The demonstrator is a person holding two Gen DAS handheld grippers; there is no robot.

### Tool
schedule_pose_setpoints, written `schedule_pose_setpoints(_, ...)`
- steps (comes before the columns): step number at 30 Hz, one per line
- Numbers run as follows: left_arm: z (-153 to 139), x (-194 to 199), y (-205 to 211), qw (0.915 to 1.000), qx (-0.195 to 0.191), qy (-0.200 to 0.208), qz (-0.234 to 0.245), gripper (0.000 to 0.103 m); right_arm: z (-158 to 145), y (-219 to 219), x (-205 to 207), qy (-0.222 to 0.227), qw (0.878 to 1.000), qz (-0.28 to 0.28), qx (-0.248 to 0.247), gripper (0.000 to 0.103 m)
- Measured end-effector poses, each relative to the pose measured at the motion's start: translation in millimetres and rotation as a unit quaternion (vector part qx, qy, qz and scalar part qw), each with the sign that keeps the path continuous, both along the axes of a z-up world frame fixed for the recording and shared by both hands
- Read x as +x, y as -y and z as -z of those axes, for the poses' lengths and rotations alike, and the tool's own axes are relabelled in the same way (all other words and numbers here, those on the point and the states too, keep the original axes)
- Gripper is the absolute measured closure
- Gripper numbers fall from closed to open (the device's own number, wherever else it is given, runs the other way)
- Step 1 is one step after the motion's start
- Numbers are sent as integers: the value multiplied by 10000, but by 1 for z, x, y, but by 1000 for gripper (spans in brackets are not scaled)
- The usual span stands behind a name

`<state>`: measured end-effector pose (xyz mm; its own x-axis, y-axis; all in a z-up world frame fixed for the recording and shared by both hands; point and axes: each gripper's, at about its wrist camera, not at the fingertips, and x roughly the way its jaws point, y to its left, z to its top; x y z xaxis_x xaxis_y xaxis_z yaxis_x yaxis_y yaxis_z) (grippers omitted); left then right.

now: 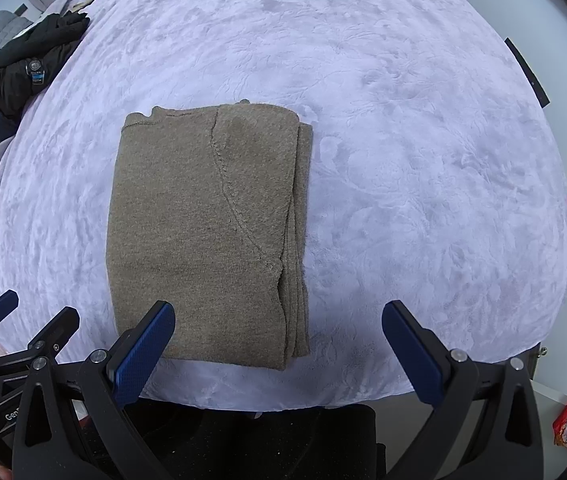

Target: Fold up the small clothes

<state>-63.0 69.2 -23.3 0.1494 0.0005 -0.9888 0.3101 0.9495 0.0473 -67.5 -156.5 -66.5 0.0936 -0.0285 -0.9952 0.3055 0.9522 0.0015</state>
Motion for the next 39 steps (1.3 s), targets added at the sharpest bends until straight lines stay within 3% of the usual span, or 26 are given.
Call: schedule_pose_setpoints(39, 2, -2, 2, 10000, 39, -17, -29, 0, 4, -2, 1, -76, 9999, -48, -61, 0)
